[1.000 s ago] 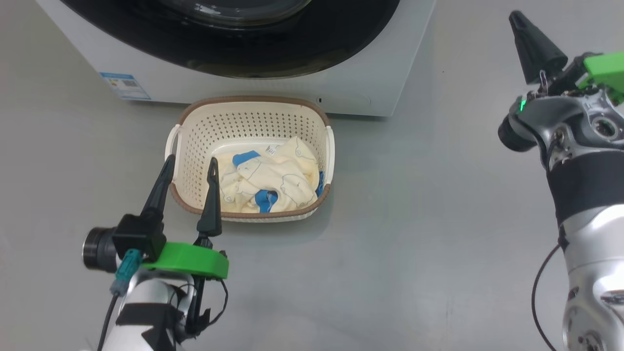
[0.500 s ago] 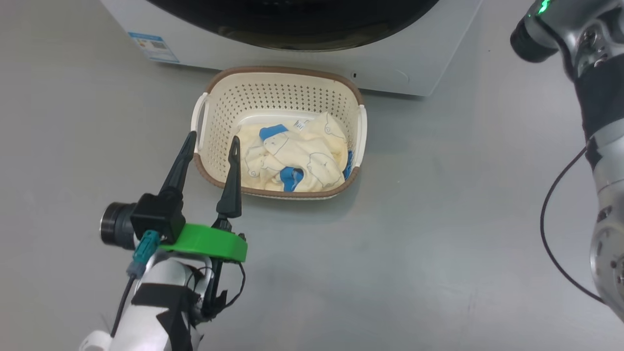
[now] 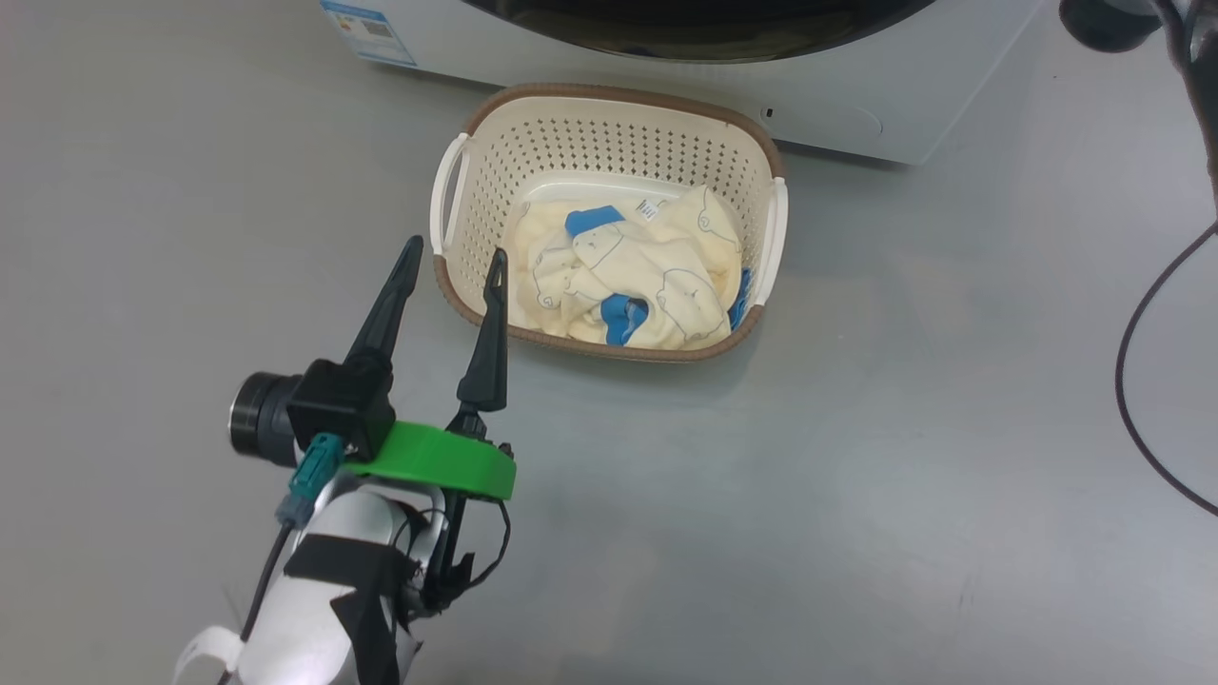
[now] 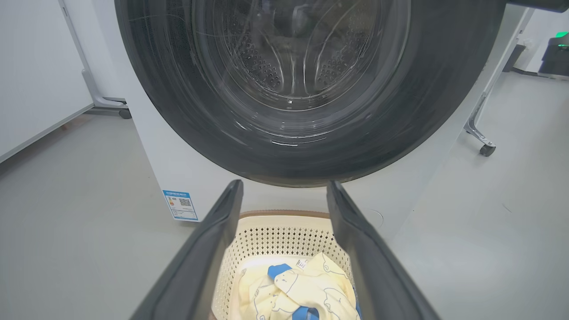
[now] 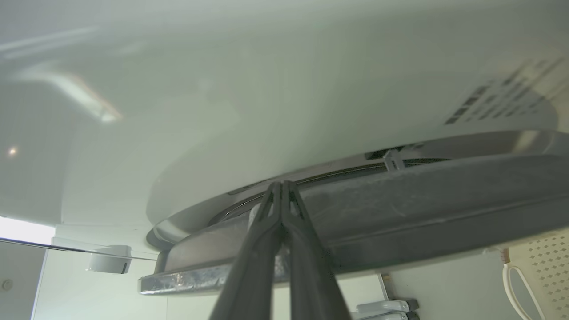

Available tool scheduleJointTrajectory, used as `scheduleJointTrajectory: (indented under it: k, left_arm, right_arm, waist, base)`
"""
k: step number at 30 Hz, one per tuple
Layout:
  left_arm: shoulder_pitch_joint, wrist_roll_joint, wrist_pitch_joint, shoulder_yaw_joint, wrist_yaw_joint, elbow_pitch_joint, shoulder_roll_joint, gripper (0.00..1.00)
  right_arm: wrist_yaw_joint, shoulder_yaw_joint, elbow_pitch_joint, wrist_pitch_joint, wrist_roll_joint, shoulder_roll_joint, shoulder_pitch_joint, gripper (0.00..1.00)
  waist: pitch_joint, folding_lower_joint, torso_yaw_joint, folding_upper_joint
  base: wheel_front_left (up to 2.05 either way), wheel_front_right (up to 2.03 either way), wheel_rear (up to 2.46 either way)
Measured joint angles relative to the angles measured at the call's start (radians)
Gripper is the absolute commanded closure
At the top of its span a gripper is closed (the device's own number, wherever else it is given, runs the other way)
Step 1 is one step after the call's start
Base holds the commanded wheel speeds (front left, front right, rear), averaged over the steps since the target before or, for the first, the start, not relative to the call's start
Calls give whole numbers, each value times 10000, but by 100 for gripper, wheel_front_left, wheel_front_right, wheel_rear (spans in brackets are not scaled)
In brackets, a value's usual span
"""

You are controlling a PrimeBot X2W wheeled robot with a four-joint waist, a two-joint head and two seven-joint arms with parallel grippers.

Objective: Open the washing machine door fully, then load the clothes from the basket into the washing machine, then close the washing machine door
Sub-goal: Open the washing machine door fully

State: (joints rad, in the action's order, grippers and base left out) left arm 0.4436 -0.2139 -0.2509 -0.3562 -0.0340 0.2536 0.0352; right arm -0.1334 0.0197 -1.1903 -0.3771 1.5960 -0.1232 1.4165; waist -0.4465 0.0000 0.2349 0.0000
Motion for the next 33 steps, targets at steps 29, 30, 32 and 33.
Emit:
scheduleJointTrajectory:
  k: [29,30,32,33]
  left_arm:
    - [207,-163,0,-59,272,100,-4,0]
    - [206,-163,0,-56,274,107,-4,0]
    - [203,-163,0,-35,276,127,-4,0]
    - [203,-163,0,-23,286,134,-4,0]
  right_arm:
    - [0,-913,-42,-1592,-593,-94,22,100]
    - [0,-953,33,-1701,-594,-94,-32,100]
    - [-2,-1070,199,-1870,-681,-79,-182,100]
    - [-2,-1147,290,-1935,-729,-59,-257,100]
  waist:
    - [29,-1,-136,0]
    - [42,0,-155,0]
    - [81,0,-197,0]
    - [101,-1,-216,0]
  base:
    - [0,0,0]
    - [0,0,0]
    - [0,0,0]
    - [0,0,0]
